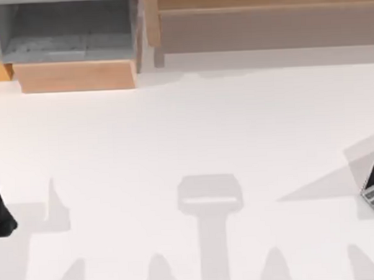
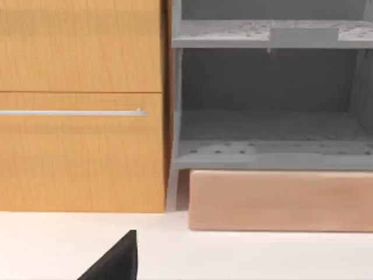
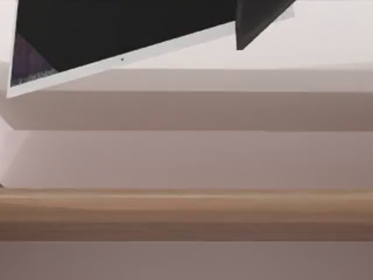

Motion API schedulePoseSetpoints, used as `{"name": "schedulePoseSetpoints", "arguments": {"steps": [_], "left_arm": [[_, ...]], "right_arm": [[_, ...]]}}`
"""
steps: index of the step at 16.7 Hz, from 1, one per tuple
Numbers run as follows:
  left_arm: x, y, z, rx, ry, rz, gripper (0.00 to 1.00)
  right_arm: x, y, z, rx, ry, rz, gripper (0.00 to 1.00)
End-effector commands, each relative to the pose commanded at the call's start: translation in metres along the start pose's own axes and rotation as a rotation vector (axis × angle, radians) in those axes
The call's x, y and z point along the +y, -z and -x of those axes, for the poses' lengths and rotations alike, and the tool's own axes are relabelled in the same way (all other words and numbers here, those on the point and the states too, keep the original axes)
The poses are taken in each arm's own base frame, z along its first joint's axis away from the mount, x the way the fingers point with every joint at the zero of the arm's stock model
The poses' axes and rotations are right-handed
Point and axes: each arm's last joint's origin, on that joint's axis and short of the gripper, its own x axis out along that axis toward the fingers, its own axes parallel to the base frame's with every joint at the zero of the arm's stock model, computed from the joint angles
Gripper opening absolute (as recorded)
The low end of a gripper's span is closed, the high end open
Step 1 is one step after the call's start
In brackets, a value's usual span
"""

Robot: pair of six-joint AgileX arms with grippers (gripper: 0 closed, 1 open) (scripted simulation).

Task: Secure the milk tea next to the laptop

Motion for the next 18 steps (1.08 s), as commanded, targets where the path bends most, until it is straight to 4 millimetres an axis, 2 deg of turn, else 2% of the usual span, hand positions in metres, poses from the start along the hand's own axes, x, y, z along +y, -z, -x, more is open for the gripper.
{"name": "schedulePoseSetpoints", "arguments": {"steps": [6, 10, 14, 18], "left_arm": [[0.0, 0.0, 0.0, 0.0, 0.0, 0.0, 1.0], [0.0, 0.0, 0.0, 0.0, 0.0, 0.0, 1.0], [0.0, 0.0, 0.0, 0.0, 0.0, 0.0, 1.0], [0.0, 0.0, 0.0, 0.0, 0.0, 0.0, 1.0]], "right_arm": [[-0.005, -0.007, -0.005, -0.001, 0.001, 0.005, 1.0], [-0.018, -0.019, -0.023, 0.007, 0.0, 0.022, 1.0], [-0.047, -0.021, -0.049, 0.047, 0.004, 0.034, 1.0], [-0.089, -0.01, -0.07, 0.071, 0.017, 0.04, 1.0]]}}
